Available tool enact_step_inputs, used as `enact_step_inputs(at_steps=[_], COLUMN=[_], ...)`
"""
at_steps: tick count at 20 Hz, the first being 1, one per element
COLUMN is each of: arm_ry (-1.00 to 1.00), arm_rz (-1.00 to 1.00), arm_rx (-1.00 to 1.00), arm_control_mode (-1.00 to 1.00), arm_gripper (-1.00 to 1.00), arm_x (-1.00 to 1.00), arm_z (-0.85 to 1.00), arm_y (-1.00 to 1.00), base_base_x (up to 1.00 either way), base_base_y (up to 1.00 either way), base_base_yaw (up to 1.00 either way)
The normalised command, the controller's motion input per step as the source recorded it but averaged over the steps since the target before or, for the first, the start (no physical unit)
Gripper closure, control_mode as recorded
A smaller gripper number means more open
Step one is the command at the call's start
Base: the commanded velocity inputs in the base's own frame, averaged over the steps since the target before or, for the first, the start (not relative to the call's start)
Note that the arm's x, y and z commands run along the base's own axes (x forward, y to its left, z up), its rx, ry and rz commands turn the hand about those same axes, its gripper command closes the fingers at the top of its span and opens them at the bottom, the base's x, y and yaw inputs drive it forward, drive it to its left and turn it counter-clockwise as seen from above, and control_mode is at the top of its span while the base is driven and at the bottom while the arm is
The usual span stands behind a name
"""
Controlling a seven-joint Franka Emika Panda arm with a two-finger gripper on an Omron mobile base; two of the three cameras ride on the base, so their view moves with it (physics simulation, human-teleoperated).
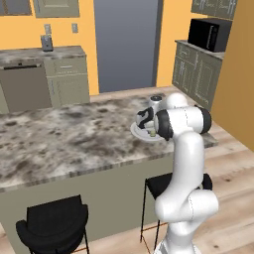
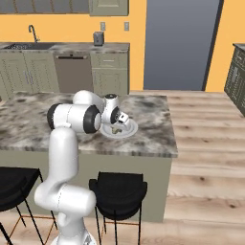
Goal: Retrieve the butter from the fridge and place it on a plate on the dining table. Then retrieve the butter knife by the fridge and place it near the plate.
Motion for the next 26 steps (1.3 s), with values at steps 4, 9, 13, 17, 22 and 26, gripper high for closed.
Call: enact_step_inputs(at_steps=[4, 9, 13, 17, 22, 26], arm_ry=[0.0, 0.0, 0.02, 0.04, 0.01, -0.02], arm_rz=[0.0, 0.0, 0.0, 0.0, 0.07, 0.16], arm_rx=[0.0, 0.0, 0.0, 0.0, 0.0, 0.0], arm_control_mode=[-1.0, -1.0, -1.0, -1.0, -1.0, -1.0], arm_gripper=[-1.0, -1.0, -1.0, -1.0, -1.0, -1.0], arm_x=[0.0, 0.01, 0.0, -0.06, -0.61, -1.0], arm_z=[-0.05, 0.0, 0.02, 0.62, 1.0, 0.71], arm_y=[0.0, 0.0, 0.0, 0.0, 0.0, -0.01], base_base_x=[0.0, 0.0, 0.0, 0.0, 0.0, 0.0], base_base_y=[0.0, 0.0, 0.0, 0.0, 0.0, 0.0], base_base_yaw=[0.0, 0.0, 0.0, 0.0, 0.0, 0.0])
